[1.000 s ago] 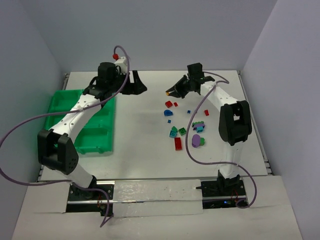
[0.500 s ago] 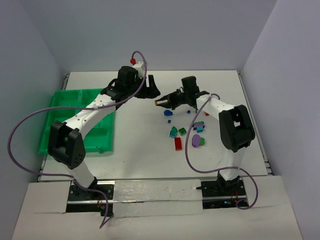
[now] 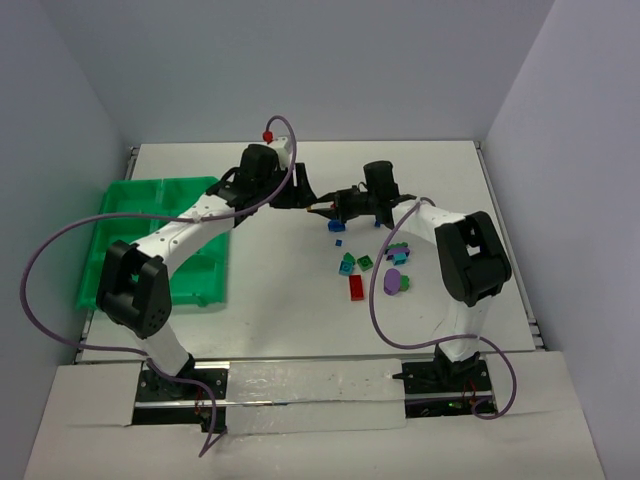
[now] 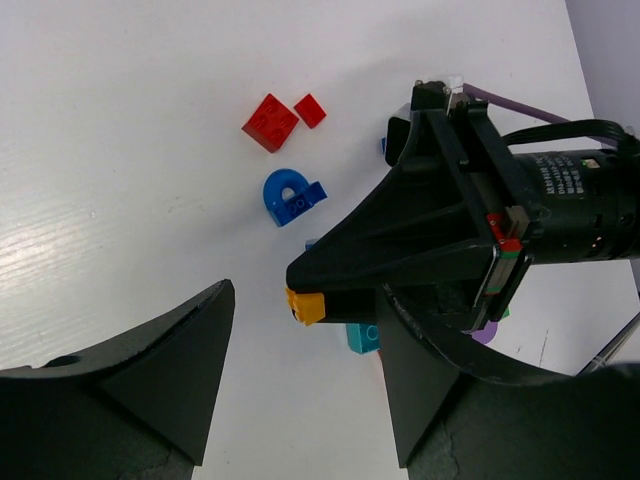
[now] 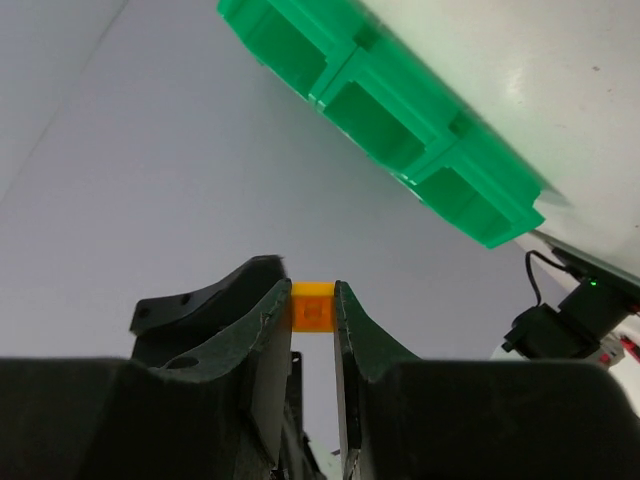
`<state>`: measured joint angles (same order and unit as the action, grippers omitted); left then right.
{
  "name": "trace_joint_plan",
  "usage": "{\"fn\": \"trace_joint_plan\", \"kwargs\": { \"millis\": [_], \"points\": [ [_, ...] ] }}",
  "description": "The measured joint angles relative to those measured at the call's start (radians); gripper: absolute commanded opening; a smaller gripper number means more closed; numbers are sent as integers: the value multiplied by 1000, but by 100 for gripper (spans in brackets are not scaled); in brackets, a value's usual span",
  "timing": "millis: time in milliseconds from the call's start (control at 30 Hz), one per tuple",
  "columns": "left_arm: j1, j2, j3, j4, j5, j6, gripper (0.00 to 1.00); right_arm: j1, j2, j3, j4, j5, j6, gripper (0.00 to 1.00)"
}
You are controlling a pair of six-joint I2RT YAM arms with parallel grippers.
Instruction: Sort the legos into containers by color
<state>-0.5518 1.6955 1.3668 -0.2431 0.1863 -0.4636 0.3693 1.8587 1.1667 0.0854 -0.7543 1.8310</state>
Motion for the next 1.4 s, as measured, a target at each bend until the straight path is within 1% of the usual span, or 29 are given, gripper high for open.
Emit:
{"fn": "trace_joint_plan", "kwargs": {
  "millis": [167,367,467,500,600,633,733,900,967,1067,1100,1167,1267,1367,1400],
  "points": [
    [-3,-7,-32,6,1,-4,62,1,0,-3,53,-12,40,0],
    [-3,-16,-58,22,1,-11,61,2,0,-16,88,-19,75,0],
    [-3,-18,-59,28,0,-14,56,3,0,-18,102,-19,89,0],
    [-3,-18,-59,28,0,-15,56,3,0,-21,109,-19,92,0],
    [-4,-18,-59,27,2,-19,46,8,0,-33,129,-16,110,0],
    [-4,-18,-59,27,4,-22,40,10,0,-36,137,-14,116,0],
    [-3,-18,-59,28,15,-30,31,15,0,-47,159,-8,131,0],
    [11,-18,-59,30,32,-38,22,18,0,-53,190,2,144,0],
    [12,-18,-59,29,34,-42,21,19,0,-64,209,4,147,0],
    [19,-18,-59,27,41,-48,11,20,0,-71,226,4,152,0],
    [22,-18,-59,27,46,-49,2,21,0,-72,231,5,153,0],
    [29,-18,-59,28,58,-52,0,23,0,-73,239,8,154,5],
    [37,-18,-59,28,73,-53,0,25,0,-73,245,13,156,35],
    [42,-18,-66,32,77,-50,0,27,0,-74,254,4,161,57],
    [44,-18,-76,33,72,-48,0,30,0,-75,263,-5,161,68]
  ]
}}
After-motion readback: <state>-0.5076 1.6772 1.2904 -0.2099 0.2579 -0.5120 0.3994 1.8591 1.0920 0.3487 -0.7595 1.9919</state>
